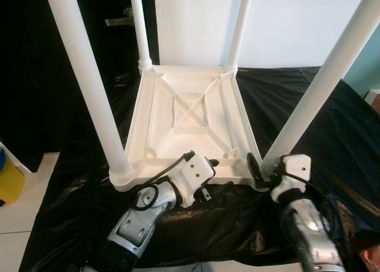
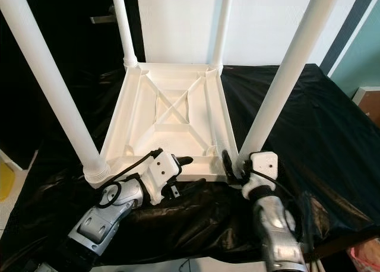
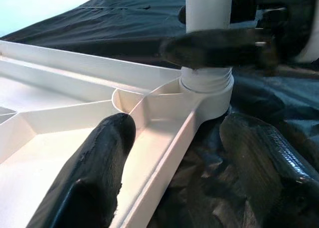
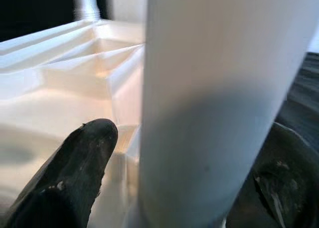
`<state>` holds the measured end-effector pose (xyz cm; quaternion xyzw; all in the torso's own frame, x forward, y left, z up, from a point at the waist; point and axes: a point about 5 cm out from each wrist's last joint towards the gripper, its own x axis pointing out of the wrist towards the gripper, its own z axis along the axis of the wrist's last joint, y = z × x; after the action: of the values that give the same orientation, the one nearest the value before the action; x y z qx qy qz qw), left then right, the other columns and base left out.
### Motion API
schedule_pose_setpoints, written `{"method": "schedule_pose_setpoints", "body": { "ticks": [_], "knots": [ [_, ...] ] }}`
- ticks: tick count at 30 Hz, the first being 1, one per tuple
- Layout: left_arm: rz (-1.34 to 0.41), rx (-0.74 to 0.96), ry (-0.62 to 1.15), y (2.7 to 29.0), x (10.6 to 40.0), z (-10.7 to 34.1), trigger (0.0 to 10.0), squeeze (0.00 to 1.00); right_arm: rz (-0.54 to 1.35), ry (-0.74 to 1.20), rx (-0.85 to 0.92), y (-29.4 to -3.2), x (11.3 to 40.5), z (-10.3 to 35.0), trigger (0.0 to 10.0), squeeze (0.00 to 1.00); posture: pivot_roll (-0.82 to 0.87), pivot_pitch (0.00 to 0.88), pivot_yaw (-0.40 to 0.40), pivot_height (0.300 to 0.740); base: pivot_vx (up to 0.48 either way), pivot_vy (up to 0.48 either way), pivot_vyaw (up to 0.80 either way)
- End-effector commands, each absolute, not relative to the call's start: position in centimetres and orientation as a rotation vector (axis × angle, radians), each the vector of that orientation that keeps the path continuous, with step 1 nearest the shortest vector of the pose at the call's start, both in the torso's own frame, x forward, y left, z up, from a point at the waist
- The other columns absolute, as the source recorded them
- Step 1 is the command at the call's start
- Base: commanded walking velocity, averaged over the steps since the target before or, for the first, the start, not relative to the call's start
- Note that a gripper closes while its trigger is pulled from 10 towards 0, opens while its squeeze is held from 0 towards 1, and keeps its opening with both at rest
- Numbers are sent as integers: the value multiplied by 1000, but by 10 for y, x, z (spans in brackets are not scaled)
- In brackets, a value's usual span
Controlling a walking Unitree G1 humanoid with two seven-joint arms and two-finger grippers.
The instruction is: Building children table
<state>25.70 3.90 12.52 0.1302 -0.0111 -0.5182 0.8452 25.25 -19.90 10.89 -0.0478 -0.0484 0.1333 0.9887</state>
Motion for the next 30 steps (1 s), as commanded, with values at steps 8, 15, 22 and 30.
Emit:
{"method": "schedule_pose_setpoints", "body": {
  "ticks": [8,15,22,30],
  "knots": [
    [-1091,295,-17,39,257,122,10000,0,453,-62,-169,-209,266,110,10000,0,-23,0,-32,740,0,0,0],
    [-1089,300,-22,38,259,123,10000,0,533,-27,-216,-209,279,106,0,0,-15,0,-45,740,0,0,0],
    [-1083,296,-24,39,258,123,10000,0,569,15,-210,-212,274,96,0,0,-14,0,-43,740,0,0,0],
    [-1094,295,-19,39,257,123,10000,0,440,34,-136,-219,271,91,10000,0,-23,0,-32,740,0,0,0]
  ]
}}
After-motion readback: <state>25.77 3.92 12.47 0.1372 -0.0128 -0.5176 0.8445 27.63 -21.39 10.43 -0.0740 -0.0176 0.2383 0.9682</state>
